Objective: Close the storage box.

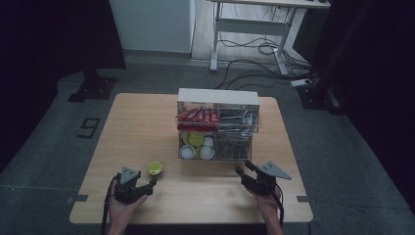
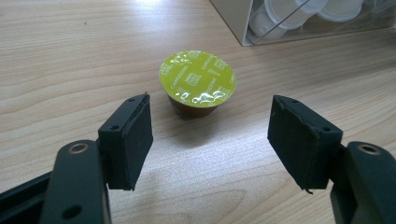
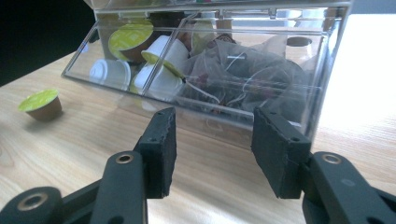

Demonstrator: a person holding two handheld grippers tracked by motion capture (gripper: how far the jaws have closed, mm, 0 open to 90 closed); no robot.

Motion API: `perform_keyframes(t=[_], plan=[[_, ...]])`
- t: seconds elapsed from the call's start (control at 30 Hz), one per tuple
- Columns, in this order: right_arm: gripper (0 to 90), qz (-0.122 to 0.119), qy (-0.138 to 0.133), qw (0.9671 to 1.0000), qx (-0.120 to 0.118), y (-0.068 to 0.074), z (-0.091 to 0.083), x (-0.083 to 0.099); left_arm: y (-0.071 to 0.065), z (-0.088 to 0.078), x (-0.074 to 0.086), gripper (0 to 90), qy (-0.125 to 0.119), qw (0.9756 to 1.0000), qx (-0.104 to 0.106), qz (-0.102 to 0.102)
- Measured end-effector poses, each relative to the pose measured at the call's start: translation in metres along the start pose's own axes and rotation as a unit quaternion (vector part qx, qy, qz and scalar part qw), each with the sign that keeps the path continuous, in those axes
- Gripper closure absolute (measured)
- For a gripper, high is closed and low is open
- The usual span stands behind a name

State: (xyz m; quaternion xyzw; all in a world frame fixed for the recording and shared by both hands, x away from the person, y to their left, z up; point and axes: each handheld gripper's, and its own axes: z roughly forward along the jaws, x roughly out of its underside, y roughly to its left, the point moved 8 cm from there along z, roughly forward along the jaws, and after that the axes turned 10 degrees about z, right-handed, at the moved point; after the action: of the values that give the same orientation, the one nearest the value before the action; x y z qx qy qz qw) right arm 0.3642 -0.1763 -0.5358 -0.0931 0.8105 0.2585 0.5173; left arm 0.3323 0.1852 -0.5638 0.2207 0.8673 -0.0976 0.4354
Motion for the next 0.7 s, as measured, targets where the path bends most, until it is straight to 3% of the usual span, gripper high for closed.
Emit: perform_keyframes(t=[0.2,0.53,0.7], plan=[[48.8,-0.016,-0.003,0.9998,0.015,-0.01,-0.021,0.01,-0.007,0.0,-0.002,30.6,-0.001,0.9999,0.009,0.007],[47.9,0.002,0.012,0.9986,0.052,-0.046,-0.054,0.032,-0.012,0.006,0.002,30.5,0.011,0.9998,0.01,0.014],[47.8,0.02,0.015,0.9976,0.064,-0.06,-0.058,0.035,-0.016,0.01,0.005,30.4,0.018,0.9995,0.014,0.02]])
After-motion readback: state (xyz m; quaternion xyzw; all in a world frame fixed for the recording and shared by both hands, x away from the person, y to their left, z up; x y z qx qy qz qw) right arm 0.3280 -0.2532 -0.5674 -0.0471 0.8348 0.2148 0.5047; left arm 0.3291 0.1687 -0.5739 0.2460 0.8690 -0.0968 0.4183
